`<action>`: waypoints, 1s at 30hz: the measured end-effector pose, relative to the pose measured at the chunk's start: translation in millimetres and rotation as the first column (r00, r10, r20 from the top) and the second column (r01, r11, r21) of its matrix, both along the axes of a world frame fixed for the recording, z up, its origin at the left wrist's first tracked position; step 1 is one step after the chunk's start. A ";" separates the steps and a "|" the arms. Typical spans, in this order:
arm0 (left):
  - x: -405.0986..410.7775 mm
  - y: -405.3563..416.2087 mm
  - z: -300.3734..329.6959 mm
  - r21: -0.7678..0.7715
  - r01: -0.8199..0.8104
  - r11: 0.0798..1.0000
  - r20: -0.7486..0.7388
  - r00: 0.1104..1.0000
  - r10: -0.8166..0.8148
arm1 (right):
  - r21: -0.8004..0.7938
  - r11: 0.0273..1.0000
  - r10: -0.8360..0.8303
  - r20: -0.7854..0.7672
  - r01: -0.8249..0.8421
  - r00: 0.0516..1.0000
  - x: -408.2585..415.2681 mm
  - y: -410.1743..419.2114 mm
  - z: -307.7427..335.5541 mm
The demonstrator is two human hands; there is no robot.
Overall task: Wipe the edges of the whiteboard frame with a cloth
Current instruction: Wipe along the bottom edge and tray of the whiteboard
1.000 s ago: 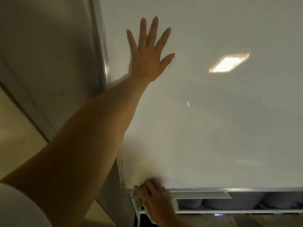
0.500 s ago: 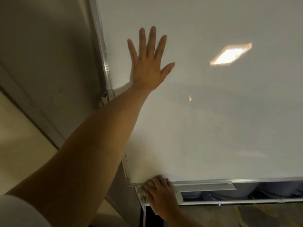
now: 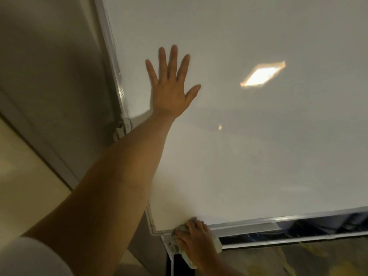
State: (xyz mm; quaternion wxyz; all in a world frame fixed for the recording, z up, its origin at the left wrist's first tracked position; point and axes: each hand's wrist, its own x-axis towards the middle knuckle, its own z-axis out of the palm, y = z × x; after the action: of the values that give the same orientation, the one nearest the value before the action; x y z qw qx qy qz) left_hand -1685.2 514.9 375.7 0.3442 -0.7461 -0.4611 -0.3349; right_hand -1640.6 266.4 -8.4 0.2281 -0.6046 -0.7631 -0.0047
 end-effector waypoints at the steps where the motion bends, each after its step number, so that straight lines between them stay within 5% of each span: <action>1: 1.5 -2.5 -0.3 0.004 0.001 1.000 0.002 1.000 -0.001 | 0.001 1.000 -0.005 -0.005 0.005 1.000 3.1 -2.5 2.2; 30: -3.3 -16.3 -4.3 -0.004 0.014 1.000 -0.017 1.000 -0.014 | -0.077 0.997 -0.032 -0.010 0.032 0.999 26.9 -20.7 18.7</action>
State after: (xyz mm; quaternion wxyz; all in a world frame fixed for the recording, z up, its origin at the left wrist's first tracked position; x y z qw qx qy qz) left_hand -1688.6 498.5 371.4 0.3443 -0.7529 -0.4537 -0.3298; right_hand -1613.7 245.8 10.3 0.2086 -0.6251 -0.7517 0.0244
